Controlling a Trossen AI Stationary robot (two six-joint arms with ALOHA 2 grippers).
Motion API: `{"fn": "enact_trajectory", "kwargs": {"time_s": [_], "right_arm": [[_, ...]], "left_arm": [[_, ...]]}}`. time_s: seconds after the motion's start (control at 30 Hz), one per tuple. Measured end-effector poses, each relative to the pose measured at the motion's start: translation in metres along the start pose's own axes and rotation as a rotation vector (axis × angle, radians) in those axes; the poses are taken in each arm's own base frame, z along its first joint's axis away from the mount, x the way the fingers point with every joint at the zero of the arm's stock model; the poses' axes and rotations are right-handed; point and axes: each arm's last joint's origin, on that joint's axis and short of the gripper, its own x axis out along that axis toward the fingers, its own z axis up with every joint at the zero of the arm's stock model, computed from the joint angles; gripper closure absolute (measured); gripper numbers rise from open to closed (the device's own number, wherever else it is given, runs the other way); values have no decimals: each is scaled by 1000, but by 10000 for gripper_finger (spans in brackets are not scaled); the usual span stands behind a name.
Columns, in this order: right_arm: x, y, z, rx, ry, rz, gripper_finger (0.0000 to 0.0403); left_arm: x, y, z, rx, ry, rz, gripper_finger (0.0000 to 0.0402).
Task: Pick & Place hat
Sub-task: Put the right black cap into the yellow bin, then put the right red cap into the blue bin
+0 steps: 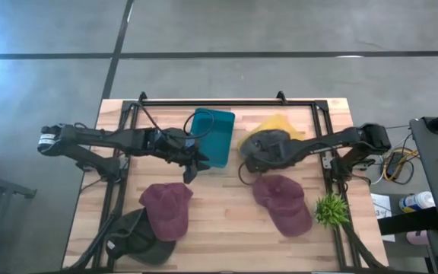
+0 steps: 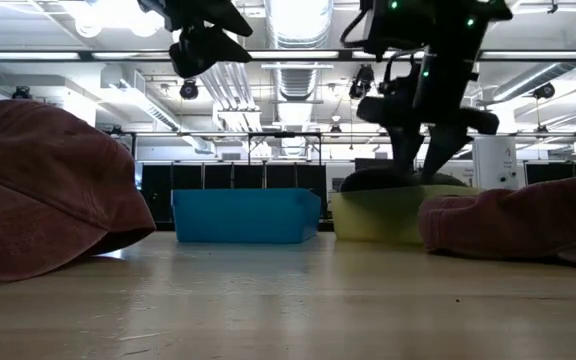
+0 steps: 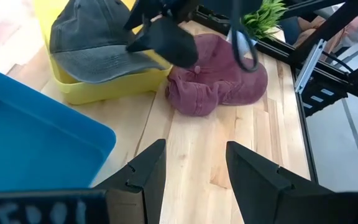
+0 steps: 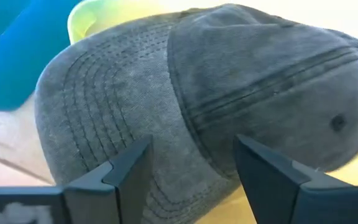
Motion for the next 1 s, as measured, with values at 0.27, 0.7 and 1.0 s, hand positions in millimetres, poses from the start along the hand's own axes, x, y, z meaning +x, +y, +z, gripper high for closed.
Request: {"fn": "enact_trajectory", "kwargs": {"time_s": [0.27, 0.7, 1.0], "right_arm": [[22, -11, -3, -51, -66, -218, 188], [-4, -13, 1, -132, -133, -218, 188], [-72, -5, -16, -567, -128, 115, 188]], "left_arm": [[2, 2, -3, 15, -4, 36, 241], [5, 4, -5, 39, -27, 43, 241], [5, 1, -7, 110, 3, -46, 241]]}}
